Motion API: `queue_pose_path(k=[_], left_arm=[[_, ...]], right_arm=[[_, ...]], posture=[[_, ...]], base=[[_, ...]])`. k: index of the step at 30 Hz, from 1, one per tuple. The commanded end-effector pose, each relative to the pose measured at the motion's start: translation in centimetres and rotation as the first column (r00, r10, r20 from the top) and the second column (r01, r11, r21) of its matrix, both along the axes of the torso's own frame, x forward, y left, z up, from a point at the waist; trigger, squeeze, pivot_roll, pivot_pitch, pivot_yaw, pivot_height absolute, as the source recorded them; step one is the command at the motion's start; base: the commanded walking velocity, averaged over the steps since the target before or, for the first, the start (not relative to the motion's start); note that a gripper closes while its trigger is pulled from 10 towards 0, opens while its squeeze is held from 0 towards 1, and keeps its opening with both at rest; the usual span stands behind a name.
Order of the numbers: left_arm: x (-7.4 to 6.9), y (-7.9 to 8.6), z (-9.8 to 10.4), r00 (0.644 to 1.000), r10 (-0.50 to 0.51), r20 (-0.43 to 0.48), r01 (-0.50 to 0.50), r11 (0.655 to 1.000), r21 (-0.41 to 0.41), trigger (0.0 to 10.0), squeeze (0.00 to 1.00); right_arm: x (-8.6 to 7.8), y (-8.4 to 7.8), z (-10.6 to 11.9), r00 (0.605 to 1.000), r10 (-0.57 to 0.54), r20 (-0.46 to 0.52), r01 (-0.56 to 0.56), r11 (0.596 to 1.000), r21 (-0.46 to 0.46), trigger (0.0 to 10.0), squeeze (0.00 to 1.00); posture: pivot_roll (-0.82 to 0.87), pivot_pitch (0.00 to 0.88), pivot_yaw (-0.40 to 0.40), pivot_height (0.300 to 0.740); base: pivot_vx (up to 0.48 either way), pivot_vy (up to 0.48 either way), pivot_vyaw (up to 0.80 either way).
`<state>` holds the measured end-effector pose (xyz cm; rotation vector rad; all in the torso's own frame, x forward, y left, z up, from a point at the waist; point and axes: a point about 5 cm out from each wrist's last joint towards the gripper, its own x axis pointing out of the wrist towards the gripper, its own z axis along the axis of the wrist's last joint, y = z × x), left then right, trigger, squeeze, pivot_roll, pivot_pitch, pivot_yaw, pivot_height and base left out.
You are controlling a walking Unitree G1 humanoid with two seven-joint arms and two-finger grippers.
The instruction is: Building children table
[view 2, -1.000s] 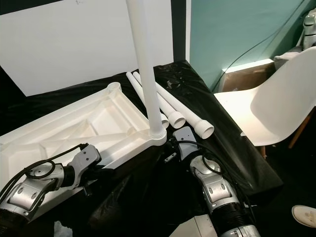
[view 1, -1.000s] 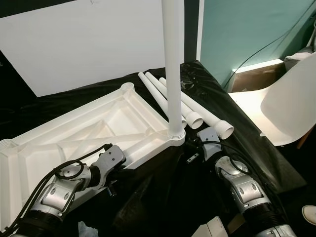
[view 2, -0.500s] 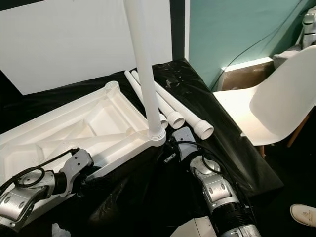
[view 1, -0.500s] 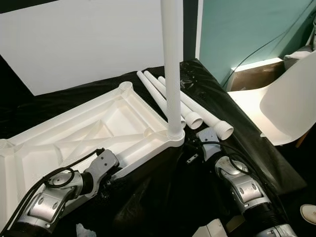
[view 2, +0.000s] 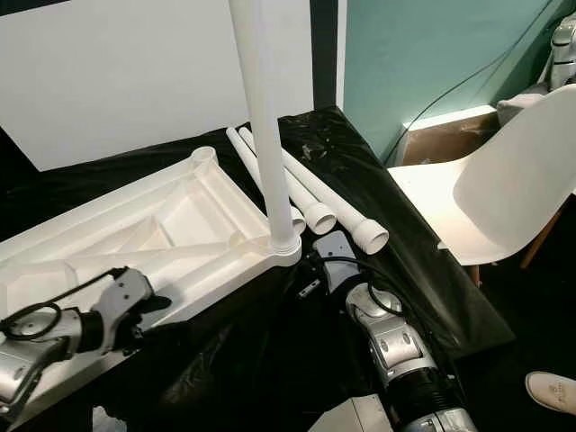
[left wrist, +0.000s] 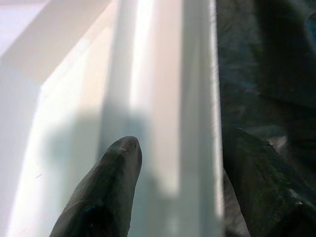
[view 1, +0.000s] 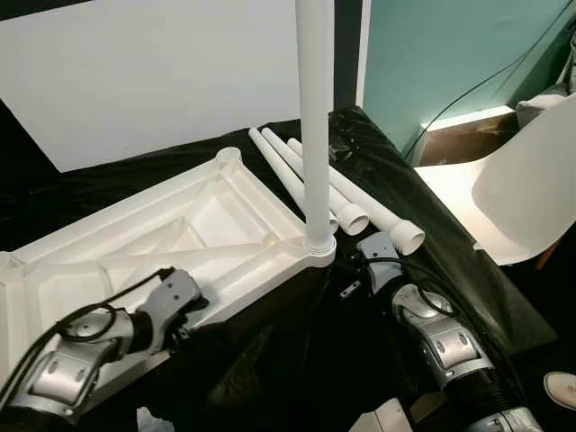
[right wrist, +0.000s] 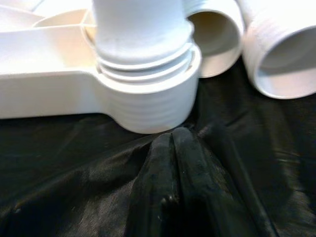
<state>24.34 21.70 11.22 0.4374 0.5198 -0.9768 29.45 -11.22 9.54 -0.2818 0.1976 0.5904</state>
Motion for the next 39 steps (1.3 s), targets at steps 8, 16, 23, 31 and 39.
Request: queue_pose_path(k=[8,16,23,31,39], left_arm=[[-1.7,-0.6,-2.6,0.984,-0.092,-0.152,0.110,0.988,0.111,10.0,0.00],[-2.9,-0.2,-3.0,0.969,-0.120,-0.214,0.147,0.982,0.116,0.0,0.00],[-3.6,-0.1,-3.2,0.963,-0.129,-0.237,0.163,0.978,0.132,0.0,0.00],[-2.6,-0.4,-4.2,0.972,-0.107,-0.211,0.154,0.963,0.221,10.0,0.00],[-3.1,-1.6,-4.2,0.950,-0.174,-0.259,0.215,0.967,0.136,0.0,0.00]], right_arm=[[1.9,1.0,-0.6,0.994,0.109,-0.029,-0.111,0.992,-0.060,10.0,0.00],[3.5,0.8,-0.2,0.992,0.121,-0.027,-0.123,0.987,-0.099,10.0,0.00],[4.0,1.3,-0.3,0.989,0.144,-0.023,-0.145,0.985,-0.088,10.0,0.00],[3.8,1.9,-0.5,0.986,0.164,-0.016,-0.164,0.985,-0.059,10.0,0.00],[3.4,2.2,-0.9,0.986,0.165,-0.022,-0.165,0.985,-0.045,10.0,0.00]], posture=[[-0.07,0.000,0.081,0.740],[-0.04,0.000,0.076,0.740],[-0.03,0.000,0.079,0.740],[-0.03,0.000,0.085,0.740],[-0.05,0.000,0.095,0.740]], base=[[0.000,0.000,0.00],[0.000,0.000,0.00],[0.000,0.000,0.00],[0.000,0.000,0.00],[0.000,0.000,0.00]])
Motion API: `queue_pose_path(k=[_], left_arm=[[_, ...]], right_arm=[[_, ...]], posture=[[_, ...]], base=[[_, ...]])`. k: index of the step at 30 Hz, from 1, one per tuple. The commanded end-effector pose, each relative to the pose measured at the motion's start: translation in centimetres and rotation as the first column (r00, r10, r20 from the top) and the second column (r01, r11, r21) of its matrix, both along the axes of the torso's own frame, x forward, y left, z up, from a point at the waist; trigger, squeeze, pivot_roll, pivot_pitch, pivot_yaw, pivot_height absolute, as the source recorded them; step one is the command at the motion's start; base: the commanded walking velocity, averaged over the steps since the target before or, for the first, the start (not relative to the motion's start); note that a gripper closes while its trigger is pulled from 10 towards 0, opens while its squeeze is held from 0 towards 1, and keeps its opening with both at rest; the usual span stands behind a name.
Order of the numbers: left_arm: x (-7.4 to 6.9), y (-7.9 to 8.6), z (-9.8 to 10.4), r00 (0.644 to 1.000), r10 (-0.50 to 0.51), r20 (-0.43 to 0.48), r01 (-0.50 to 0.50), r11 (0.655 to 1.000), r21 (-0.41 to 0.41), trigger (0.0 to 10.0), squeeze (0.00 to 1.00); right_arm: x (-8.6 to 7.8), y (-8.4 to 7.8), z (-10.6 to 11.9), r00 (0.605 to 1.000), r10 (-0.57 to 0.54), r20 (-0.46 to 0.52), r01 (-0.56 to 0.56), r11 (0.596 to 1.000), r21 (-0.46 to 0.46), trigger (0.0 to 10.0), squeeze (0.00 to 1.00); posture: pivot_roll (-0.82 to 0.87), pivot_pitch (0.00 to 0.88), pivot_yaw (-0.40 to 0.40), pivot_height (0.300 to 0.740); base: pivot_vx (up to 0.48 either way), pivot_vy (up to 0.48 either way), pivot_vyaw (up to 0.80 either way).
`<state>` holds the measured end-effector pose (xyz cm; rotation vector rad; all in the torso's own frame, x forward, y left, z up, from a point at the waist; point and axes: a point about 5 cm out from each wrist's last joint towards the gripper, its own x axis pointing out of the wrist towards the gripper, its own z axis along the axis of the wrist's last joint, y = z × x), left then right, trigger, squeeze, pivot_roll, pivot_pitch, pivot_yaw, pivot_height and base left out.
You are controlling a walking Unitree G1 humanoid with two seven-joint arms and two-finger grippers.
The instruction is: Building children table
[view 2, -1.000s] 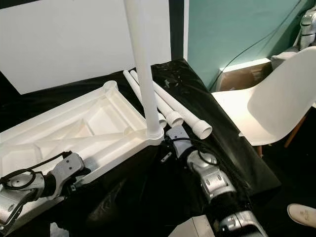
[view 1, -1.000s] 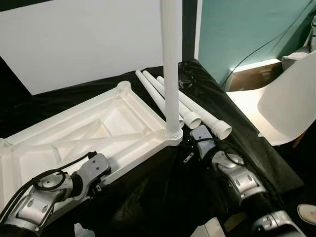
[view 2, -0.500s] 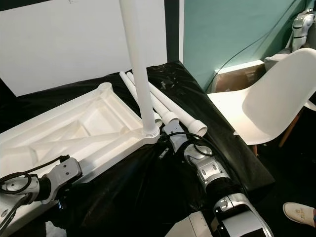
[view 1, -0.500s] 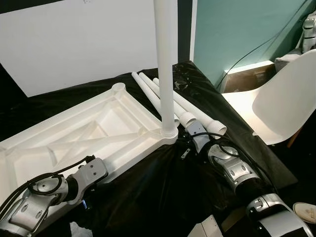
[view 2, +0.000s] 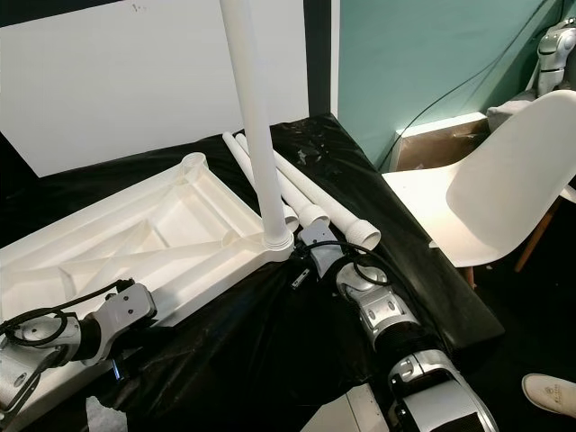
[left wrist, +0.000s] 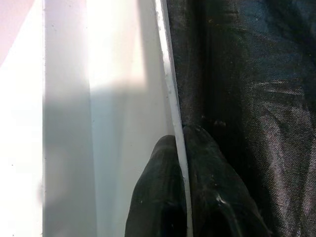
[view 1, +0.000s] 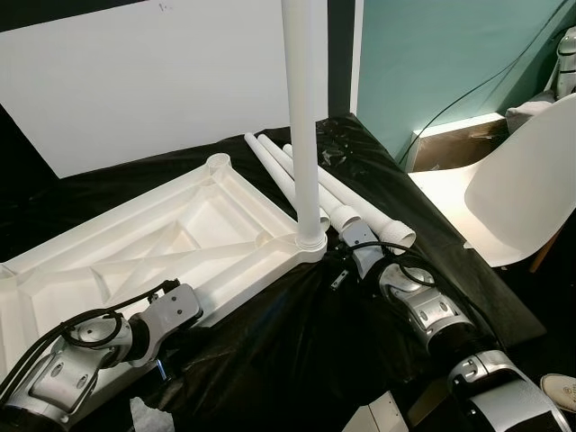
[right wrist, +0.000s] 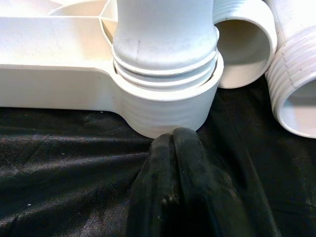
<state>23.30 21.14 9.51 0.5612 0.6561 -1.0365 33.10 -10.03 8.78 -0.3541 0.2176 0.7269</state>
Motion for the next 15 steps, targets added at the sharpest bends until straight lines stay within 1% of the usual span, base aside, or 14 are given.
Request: queue_pose_path(k=[1,2,3,4,6,7,9,15], left_arm=[[-2.3,-1.5,-2.4,0.972,-0.131,-0.193,0.128,0.991,-0.029,0.0,0.00],[-2.3,-1.5,-2.4,0.972,-0.131,-0.193,0.128,0.991,-0.029,0.0,0.00],[-3.0,-1.2,-2.1,0.963,-0.154,-0.222,0.146,0.988,-0.051,0.0,0.00],[-3.0,-1.2,-2.1,0.963,-0.154,-0.222,0.146,0.988,-0.051,0.0,0.00],[-3.8,0.5,-2.1,0.955,-0.141,-0.260,0.140,0.990,-0.023,0.0,0.00],[-3.8,0.5,-2.1,0.955,-0.141,-0.260,0.140,0.990,-0.023,0.0,0.00],[-4.2,1.3,-2.1,0.954,-0.119,-0.274,0.121,0.993,-0.008,0.0,0.00],[-4.7,1.5,-2.4,0.951,-0.097,-0.293,0.099,0.995,-0.009,0.0,0.00]], right_arm=[[-0.3,1.0,-0.3,1.000,0.026,-0.001,-0.026,0.999,0.019,10.0,0.00],[-0.3,1.0,-0.3,1.000,0.026,-0.001,-0.026,0.999,0.019,10.0,0.00],[-0.1,1.1,-0.1,1.000,0.028,0.002,-0.028,0.999,0.020,10.0,0.00],[-0.1,1.1,-0.1,1.000,0.028,0.002,-0.028,0.999,0.020,10.0,0.00],[0.2,0.9,0.1,1.000,0.026,0.011,-0.026,1.000,0.018,10.0,0.00],[0.2,0.9,0.1,1.000,0.026,0.011,-0.026,1.000,0.018,10.0,0.00],[0.2,0.7,0.0,1.000,0.022,0.010,-0.022,1.000,0.014,10.0,0.00],[0.2,0.9,-0.1,1.000,0.023,0.010,-0.023,1.000,0.014,10.0,0.00]], posture=[[-0.05,0.000,0.095,0.740],[-0.05,0.000,0.095,0.740],[-0.05,0.000,0.098,0.740],[-0.05,0.000,0.098,0.740],[-0.04,0.000,0.095,0.740],[-0.04,0.000,0.095,0.740],[-0.03,0.000,0.091,0.740],[-0.03,0.000,0.089,0.740]], base=[[0.000,0.000,0.00],[0.000,0.000,0.00],[0.000,0.000,0.00],[0.000,0.000,0.00],[0.000,0.000,0.00],[0.000,0.000,0.00],[0.000,0.000,0.00],[0.000,0.000,0.00]])
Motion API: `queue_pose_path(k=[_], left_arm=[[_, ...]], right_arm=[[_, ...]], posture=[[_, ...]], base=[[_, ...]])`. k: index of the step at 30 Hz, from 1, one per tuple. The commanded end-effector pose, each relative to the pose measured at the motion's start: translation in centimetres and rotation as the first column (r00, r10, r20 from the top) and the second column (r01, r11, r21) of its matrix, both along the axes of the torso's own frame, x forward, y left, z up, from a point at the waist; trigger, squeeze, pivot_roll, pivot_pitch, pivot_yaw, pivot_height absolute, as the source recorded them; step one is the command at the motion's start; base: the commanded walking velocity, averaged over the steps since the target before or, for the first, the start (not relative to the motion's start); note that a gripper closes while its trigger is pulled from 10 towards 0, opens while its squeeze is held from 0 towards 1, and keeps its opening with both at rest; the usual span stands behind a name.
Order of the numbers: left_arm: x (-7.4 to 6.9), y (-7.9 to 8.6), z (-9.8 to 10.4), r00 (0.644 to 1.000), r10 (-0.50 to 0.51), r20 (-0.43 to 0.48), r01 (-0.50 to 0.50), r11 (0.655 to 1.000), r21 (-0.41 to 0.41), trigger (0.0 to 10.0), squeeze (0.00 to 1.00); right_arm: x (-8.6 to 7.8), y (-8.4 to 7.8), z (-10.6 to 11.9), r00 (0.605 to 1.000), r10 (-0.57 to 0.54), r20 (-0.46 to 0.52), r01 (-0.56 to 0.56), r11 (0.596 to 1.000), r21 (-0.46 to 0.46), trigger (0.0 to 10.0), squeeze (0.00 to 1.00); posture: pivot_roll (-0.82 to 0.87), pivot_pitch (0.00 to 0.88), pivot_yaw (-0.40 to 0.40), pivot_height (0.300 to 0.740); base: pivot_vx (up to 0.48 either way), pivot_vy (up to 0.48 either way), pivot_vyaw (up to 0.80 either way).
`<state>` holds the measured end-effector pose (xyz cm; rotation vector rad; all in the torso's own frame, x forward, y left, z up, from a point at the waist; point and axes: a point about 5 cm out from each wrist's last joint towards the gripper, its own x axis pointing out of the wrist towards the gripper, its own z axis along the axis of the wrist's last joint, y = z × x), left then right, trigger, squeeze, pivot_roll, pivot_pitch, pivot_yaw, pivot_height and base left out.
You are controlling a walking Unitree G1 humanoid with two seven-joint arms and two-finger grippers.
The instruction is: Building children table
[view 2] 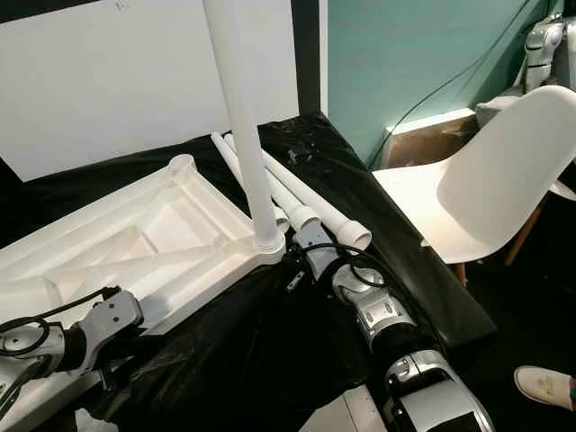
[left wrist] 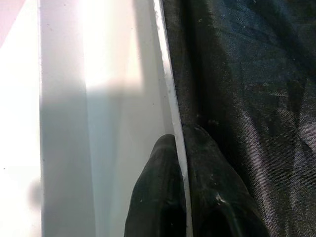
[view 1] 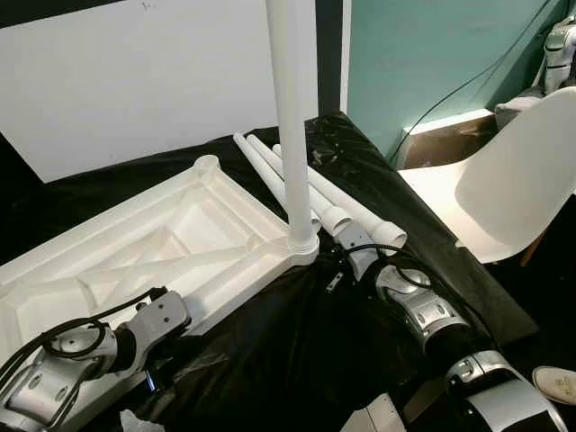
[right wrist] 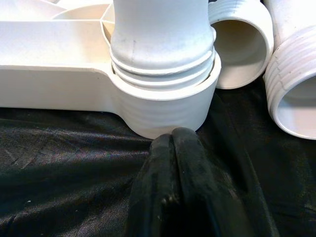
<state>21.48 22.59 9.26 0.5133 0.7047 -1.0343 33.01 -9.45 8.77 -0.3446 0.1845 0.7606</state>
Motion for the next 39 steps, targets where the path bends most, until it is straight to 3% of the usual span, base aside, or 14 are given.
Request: queue_pose_path(k=[1,6,7,9,10,11,13,14,17,22,23,30,35,39], left_arm=[[-2.8,0.1,-2.1,0.963,-0.125,-0.239,0.127,0.992,-0.005,0.0,0.00],[-3.4,0.6,-3.3,0.964,-0.090,-0.251,0.102,0.994,0.038,0.0,0.00],[-3.2,0.3,-3.3,0.972,-0.093,-0.215,0.099,0.995,0.018,1.2,0.00],[-3.0,0.0,-3.2,0.978,-0.096,-0.187,0.098,0.995,-0.001,1.2,0.00],[-2.5,-0.6,-2.9,0.986,-0.099,-0.133,0.093,0.995,-0.045,10.0,0.00],[-2.5,-0.6,-2.9,0.986,-0.099,-0.133,0.093,0.995,-0.045,10.0,0.00],[-1.8,-1.8,-1.7,0.992,-0.104,-0.069,0.093,0.983,-0.156,10.0,0.01],[-1.4,-2.3,-0.7,0.993,-0.107,-0.043,0.094,0.967,-0.238,10.0,1.00],[-1.2,-2.9,0.6,0.993,-0.117,-0.012,0.107,0.937,-0.333,10.0,1.00],[-0.6,-3.4,1.8,0.989,-0.134,0.065,0.149,0.915,-0.376,10.0,1.00],[-0.4,-3.6,2.2,0.987,-0.130,0.091,0.156,0.906,-0.394,10.0,0.00],[0.4,-3.8,3.6,0.981,-0.098,0.170,0.165,0.880,-0.446,10.0,0.00],[1.3,-3.7,6.2,0.968,-0.026,0.250,0.163,0.820,-0.548,10.0,0.00],[1.6,-3.6,6.4,0.964,-0.005,0.265,0.157,0.817,-0.556,10.0,0.00]], right_arm=[[0.3,0.3,-0.1,1.000,-0.013,-0.010,0.013,1.000,-0.008,10.0,0.00],[0.6,0.4,0.4,1.000,-0.023,0.009,0.023,1.000,0.002,10.0,0.00],[0.6,0.4,0.5,1.000,-0.026,0.013,0.026,1.000,0.005,10.0,0.00],[0.6,0.3,0.6,0.999,-0.028,0.015,0.028,1.000,0.007,10.0,0.00],[0.5,0.3,0.6,0.999,-0.028,0.016,0.028,1.000,0.011,10.0,0.00],[0.5,0.3,0.6,0.999,-0.028,0.016,0.028,1.000,0.011,10.0,0.00],[0.2,0.2,0.7,0.999,-0.035,0.019,0.034,0.999,0.033,10.0,0.00],[0.0,0.0,0.7,0.999,-0.040,0.019,0.039,0.998,0.043,10.0,0.00],[-0.4,-0.2,0.6,0.999,-0.048,0.016,0.047,0.998,0.052,10.0,0.00],[-0.9,-0.5,0.1,0.998,-0.059,0.001,0.058,0.997,0.052,10.0,0.00],[-1.0,-0.6,0.0,0.998,-0.061,-0.002,0.061,0.997,0.053,10.0,0.00],[-1.2,-0.8,0.0,0.997,-0.070,-0.009,0.071,0.996,0.058,10.0,0.00],[-1.5,-1.1,0.6,0.996,-0.086,-0.005,0.086,0.994,0.071,10.0,0.00],[-1.5,-1.5,1.0,0.995,-0.104,0.010,0.103,0.992,0.076,10.0,0.00]], posture=[[-0.03,0.000,0.089,0.740],[-0.03,0.000,0.087,0.740],[-0.03,0.000,0.087,0.740],[-0.03,0.000,0.086,0.740],[-0.03,0.000,0.085,0.740],[-0.03,0.000,0.085,0.740],[-0.04,0.000,0.085,0.740],[-0.04,0.000,0.087,0.740],[-0.05,0.000,0.090,0.740],[-0.05,0.000,0.093,0.740],[-0.05,0.000,0.093,0.740],[-0.06,0.000,0.095,0.740],[-0.06,0.000,0.087,0.740],[-0.06,0.000,0.087,0.740]], base=[[0.000,0.000,0.00],[0.000,0.000,0.00],[0.000,0.000,0.00],[0.000,0.000,0.00],[0.000,0.000,0.00],[0.000,0.000,0.00],[0.000,0.000,0.00],[0.000,0.000,0.00],[0.000,0.000,0.00],[0.000,0.000,0.00],[0.000,0.000,0.00],[0.000,0.000,0.00],[0.000,0.000,0.00],[0.000,0.000,0.00]])
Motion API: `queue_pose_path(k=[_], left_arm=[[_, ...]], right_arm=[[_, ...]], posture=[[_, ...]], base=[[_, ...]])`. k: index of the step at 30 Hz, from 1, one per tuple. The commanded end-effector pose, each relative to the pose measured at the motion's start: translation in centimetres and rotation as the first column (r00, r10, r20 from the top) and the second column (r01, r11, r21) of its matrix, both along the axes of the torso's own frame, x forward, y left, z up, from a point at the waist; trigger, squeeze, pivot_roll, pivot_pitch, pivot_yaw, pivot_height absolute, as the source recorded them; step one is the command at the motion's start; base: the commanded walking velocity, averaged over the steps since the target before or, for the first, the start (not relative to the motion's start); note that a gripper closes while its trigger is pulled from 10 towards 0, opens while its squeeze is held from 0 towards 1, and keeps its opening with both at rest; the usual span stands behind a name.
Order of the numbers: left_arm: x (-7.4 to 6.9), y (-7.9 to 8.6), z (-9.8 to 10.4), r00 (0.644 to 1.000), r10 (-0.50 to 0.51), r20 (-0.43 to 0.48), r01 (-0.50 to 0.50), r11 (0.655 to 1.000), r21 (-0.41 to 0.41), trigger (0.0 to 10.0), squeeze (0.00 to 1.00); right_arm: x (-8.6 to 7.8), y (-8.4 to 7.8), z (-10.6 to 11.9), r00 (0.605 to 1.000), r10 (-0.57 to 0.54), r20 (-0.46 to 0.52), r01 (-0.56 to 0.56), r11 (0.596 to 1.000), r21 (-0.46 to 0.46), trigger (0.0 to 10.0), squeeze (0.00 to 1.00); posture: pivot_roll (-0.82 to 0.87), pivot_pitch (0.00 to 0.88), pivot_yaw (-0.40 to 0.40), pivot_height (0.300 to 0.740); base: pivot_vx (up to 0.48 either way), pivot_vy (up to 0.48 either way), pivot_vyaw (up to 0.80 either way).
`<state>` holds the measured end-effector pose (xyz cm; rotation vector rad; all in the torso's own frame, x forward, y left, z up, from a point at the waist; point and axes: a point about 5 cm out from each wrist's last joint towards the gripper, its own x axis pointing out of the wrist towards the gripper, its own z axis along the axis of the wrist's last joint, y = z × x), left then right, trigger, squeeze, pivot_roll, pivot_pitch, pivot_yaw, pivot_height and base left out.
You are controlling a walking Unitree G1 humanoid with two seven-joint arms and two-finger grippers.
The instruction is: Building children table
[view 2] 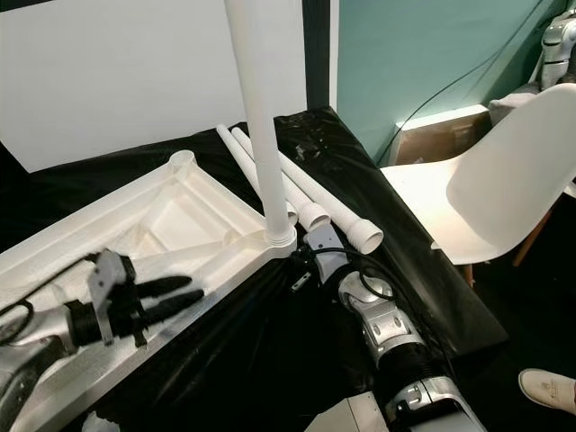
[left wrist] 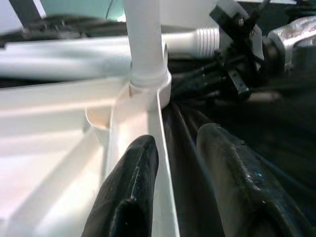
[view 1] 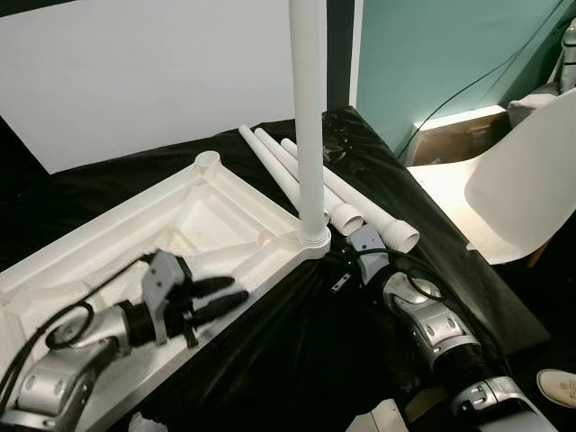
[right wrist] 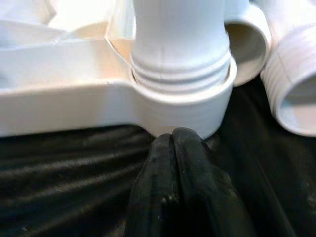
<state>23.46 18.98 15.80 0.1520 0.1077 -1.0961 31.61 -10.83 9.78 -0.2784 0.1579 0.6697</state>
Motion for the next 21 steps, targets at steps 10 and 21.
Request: queue_pose_path(k=[10,21], left_arm=[[4.7,-1.3,-1.2,0.947,0.306,0.100,-0.299,0.951,-0.083,10.0,0.00],[6.2,-2.4,-1.9,0.920,0.378,0.098,-0.369,0.924,-0.104,10.0,0.00]], right_arm=[[0.9,-2.2,2.5,0.964,-0.228,0.136,0.228,0.973,0.013,10.0,0.00],[-0.5,-0.6,1.5,0.979,-0.189,0.082,0.188,0.982,0.016,10.0,0.00]], posture=[[-0.08,0.000,0.089,0.740],[-0.09,0.000,0.093,0.740]], base=[[0.000,0.000,0.00],[0.000,0.000,0.00]])
